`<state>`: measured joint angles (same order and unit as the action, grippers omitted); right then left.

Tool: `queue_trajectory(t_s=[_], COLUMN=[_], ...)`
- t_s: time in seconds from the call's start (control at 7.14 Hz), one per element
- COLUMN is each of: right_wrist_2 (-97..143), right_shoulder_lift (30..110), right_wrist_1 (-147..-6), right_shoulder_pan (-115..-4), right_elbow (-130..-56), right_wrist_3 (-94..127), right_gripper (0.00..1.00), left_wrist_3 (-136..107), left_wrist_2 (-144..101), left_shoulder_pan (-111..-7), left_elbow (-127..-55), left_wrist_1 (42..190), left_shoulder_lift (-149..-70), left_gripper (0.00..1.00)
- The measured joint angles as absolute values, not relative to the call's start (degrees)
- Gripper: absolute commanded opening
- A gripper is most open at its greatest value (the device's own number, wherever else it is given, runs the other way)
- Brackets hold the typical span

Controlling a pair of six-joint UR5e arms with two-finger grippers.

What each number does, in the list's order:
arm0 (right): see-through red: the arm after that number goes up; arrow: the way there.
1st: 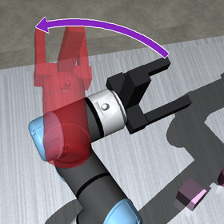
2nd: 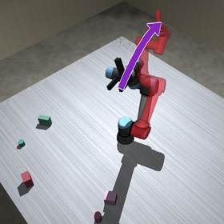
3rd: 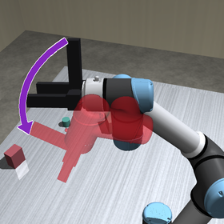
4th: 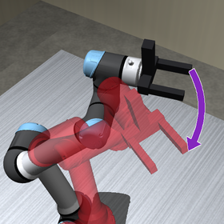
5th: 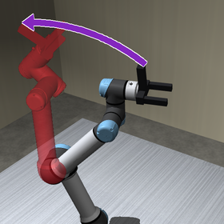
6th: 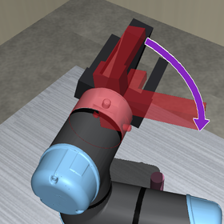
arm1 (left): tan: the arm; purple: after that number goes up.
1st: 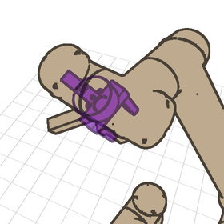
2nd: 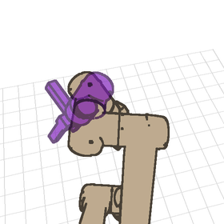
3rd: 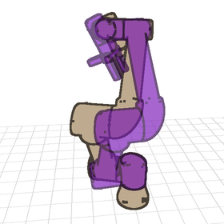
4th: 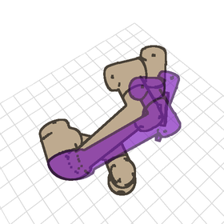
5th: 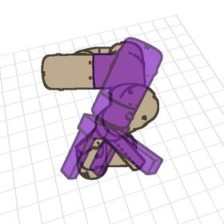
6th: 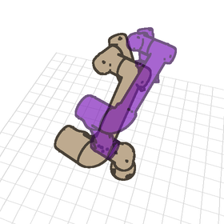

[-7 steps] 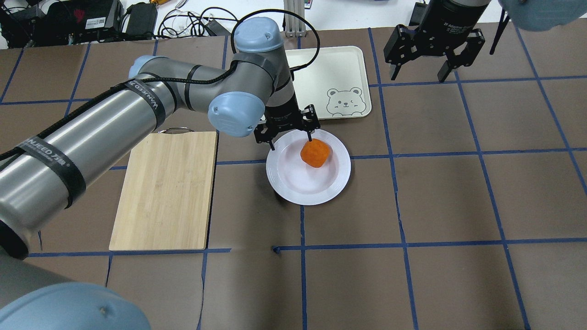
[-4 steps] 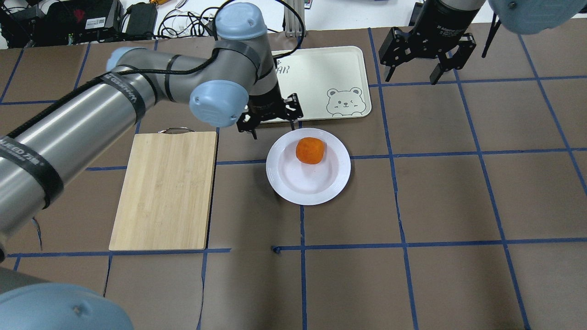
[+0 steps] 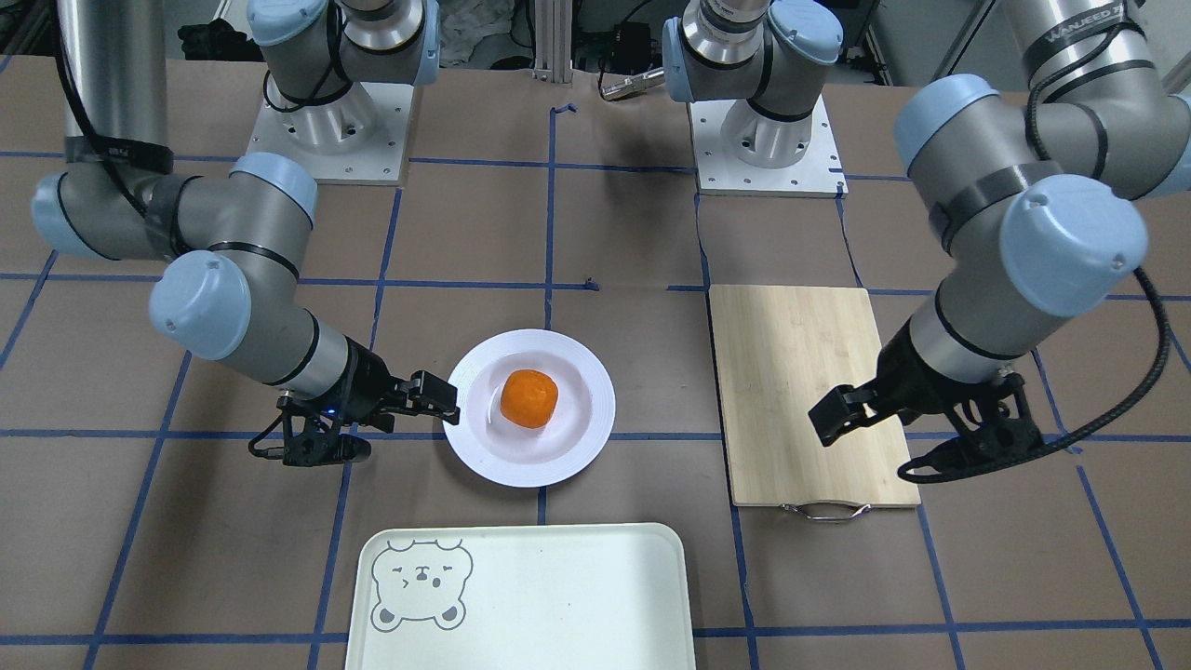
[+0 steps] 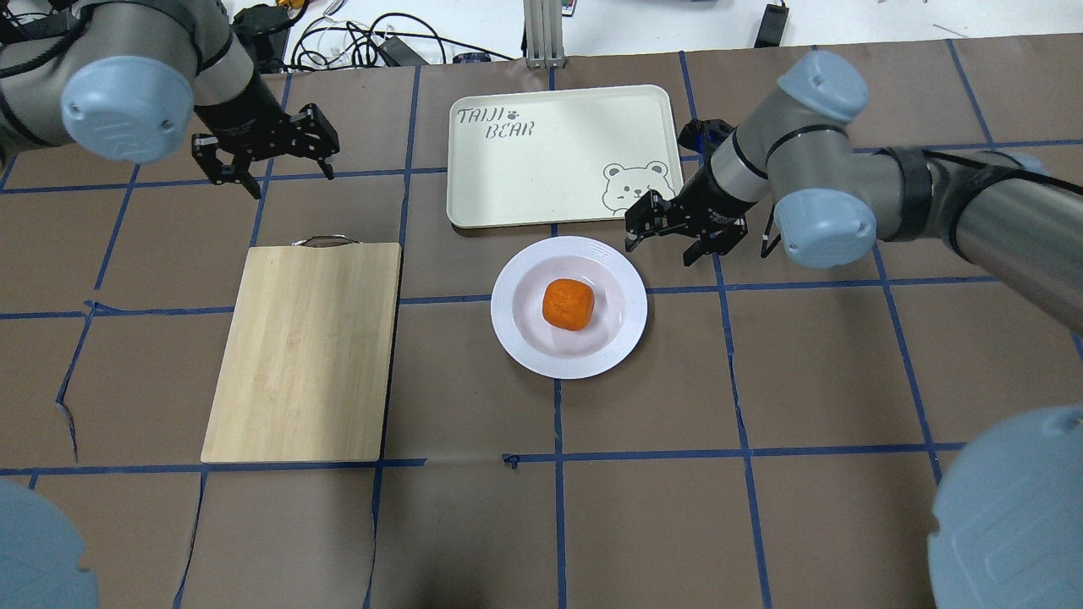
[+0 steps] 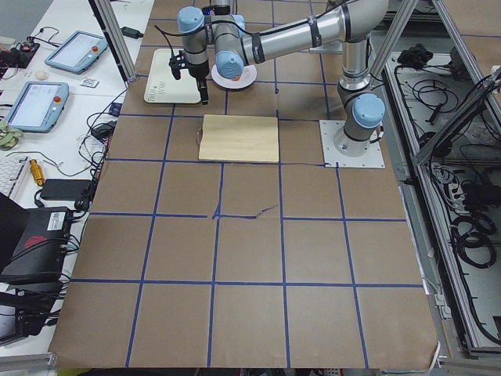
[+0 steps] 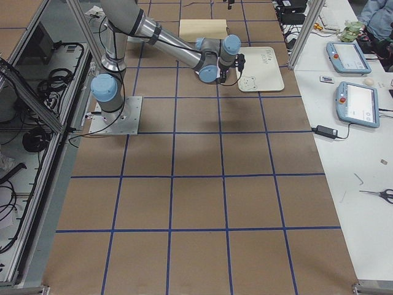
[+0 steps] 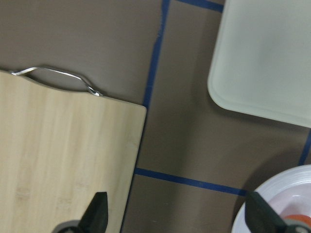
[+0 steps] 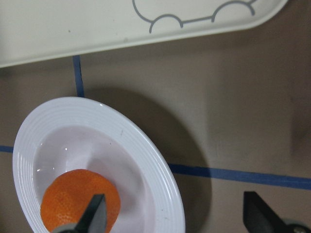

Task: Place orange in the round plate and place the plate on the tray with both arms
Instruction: 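Withdraw the left gripper while the right gripper reaches to grip the plate rim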

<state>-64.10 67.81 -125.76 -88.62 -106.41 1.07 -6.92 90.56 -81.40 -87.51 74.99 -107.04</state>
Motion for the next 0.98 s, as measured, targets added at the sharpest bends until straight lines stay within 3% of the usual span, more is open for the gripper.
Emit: queue_trajectory(t_s=[0.7, 0.98], right_wrist_2=[-58.31, -58.33], right_shoulder_lift=[65.14, 65.11], right_wrist_1=[-133.43, -134.85], right_shoulder_pan=[-89.65, -89.75], right_elbow=[-112.72, -113.70], right_wrist_3=[1.89, 2.31], right_gripper=[1.00, 0.91], left_wrist_3=[-6.80, -5.83], left_wrist_2=[93.37, 96.85], left_shoulder_pan=[-81.21, -82.71], left_elbow=[-87.16, -87.47], left_wrist_1=[81.28, 81.98], left_shoulder_lift=[-103.10, -102.33], left_gripper=[1.00, 1.00])
